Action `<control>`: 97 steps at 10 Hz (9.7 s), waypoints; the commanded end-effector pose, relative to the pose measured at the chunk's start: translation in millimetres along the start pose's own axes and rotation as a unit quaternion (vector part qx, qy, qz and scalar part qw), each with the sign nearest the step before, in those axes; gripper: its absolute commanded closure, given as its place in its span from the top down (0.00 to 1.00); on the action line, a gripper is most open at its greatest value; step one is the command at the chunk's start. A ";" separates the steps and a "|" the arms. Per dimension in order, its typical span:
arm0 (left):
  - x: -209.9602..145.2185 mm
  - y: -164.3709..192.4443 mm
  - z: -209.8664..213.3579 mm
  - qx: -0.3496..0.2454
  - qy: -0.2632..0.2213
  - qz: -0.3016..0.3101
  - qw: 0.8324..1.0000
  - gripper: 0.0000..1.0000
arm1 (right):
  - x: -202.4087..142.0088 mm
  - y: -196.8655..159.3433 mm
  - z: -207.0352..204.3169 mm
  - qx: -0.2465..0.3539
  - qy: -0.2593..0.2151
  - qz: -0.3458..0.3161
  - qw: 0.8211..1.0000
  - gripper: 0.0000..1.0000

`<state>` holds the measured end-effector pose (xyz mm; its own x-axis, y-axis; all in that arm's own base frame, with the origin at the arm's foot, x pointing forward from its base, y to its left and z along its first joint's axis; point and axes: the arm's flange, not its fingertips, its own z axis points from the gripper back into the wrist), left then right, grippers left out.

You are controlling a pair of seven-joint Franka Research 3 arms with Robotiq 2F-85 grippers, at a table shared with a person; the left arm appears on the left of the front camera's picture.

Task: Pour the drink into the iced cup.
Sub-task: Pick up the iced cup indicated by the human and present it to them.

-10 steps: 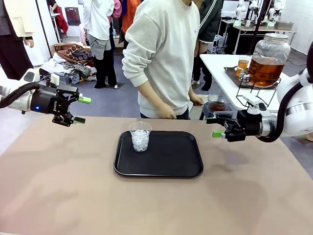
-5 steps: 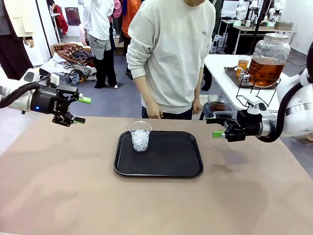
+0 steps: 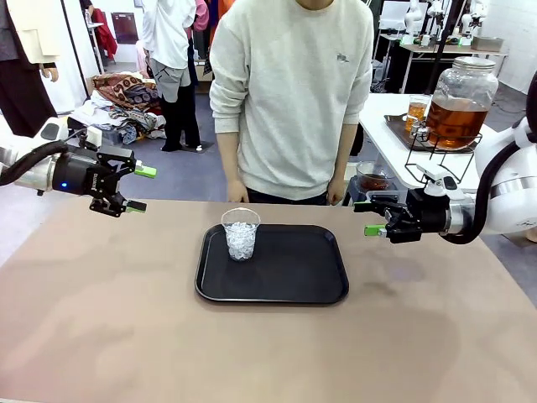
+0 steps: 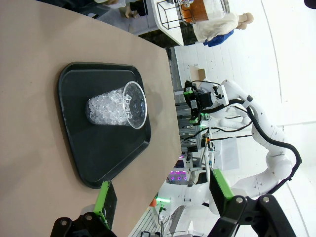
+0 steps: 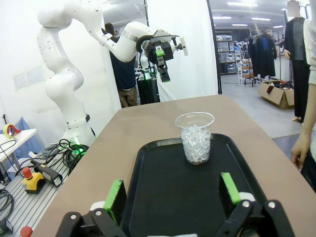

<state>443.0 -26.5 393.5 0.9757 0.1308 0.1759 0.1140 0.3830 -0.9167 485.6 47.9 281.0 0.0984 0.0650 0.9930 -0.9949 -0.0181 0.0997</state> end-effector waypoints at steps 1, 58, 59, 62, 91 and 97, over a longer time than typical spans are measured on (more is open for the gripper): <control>0.4 -0.5 -0.1 0.000 -0.001 -0.001 1.000 1.00 | 3.2 -3.1 -1.8 -0.002 0.001 -0.001 1.000 1.00; 10.1 34.6 -47.6 -0.039 0.037 -0.614 0.787 1.00 | 3.2 -3.1 -1.8 -0.002 0.001 -0.001 1.000 1.00; 12.0 41.9 -54.3 -0.049 0.032 -0.629 0.775 1.00 | 3.2 -3.1 -1.8 -0.002 0.001 -0.001 1.000 1.00; 8.1 40.8 -53.1 -0.041 0.043 -0.629 0.775 1.00 | 3.2 -3.1 -1.8 -0.002 0.001 -0.001 1.000 1.00; 31.0 118.9 -142.6 -0.075 -0.033 -0.680 0.729 1.00 | 3.2 -3.1 -1.8 -0.002 0.001 -0.001 1.000 1.00; 31.5 127.3 -171.2 -0.101 -0.043 -0.673 0.731 1.00 | 3.2 -3.1 -1.8 -0.002 0.001 -0.001 1.000 1.00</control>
<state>516.9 -125.1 223.8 -0.0273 -0.2105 0.9772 0.9973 0.0614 0.0411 485.7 48.1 280.9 0.0984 0.0650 0.9930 -0.9948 -0.0184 0.0998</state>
